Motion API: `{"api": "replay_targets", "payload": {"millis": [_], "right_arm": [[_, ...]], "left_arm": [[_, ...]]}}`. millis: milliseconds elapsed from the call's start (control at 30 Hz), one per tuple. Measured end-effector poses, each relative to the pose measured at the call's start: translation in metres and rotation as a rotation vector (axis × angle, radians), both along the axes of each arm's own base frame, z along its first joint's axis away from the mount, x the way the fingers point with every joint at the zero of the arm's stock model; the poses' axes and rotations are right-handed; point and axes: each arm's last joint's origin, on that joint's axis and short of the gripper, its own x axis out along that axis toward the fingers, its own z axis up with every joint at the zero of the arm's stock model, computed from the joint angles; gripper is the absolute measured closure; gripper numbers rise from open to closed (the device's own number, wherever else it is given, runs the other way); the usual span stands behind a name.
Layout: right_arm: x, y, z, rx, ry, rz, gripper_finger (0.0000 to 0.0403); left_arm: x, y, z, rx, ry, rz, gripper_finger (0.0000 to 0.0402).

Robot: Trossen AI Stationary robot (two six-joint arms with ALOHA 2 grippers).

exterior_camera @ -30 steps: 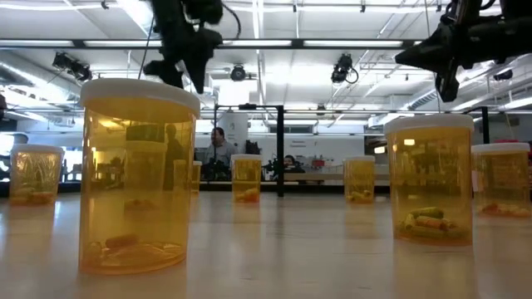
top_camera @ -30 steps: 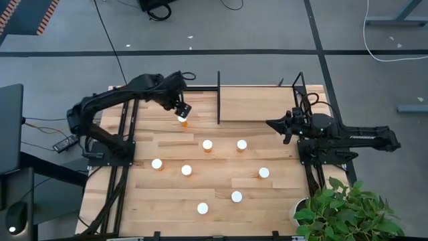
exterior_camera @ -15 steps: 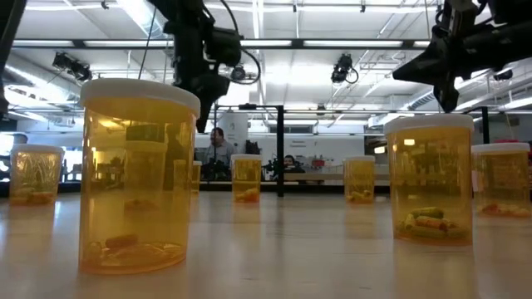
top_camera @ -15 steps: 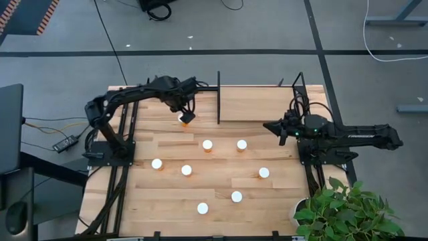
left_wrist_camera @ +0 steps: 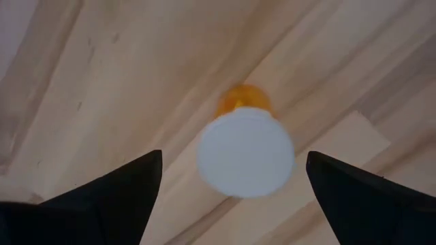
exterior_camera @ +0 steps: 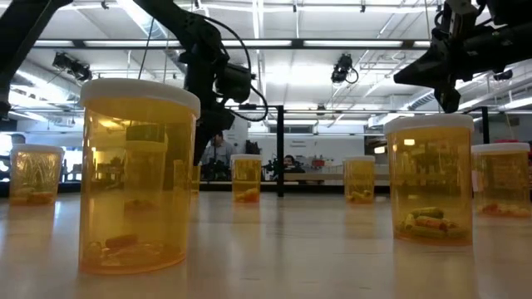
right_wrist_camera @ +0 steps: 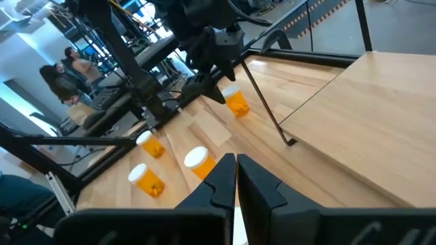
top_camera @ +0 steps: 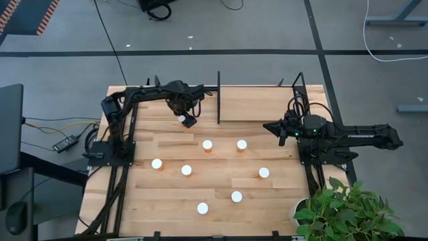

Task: Pick and place medicine bottles onto shelf by color
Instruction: Put the orange pill bottle on the shelf

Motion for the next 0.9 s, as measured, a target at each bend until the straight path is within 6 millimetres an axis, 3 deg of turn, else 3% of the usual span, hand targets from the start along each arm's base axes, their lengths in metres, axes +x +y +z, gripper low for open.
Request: {"api": "replay_targets", "payload": {"millis": [567, 900], "right_arm": [[-0.0012, 0.0001, -0.0054, 0.062, 0.04, -0.013, 0.0381], [-0.0012, 0.0001, -0.0054, 0.062, 0.04, -0.013, 0.0381]], "left_arm": [[0.0026, 0.0054, -0.0068, 0.004, -0.009, -0.008, 0.0035], [0.0037, 0.0056, -0.0076, 0.009, -0.017, 0.011, 0.009]]}}
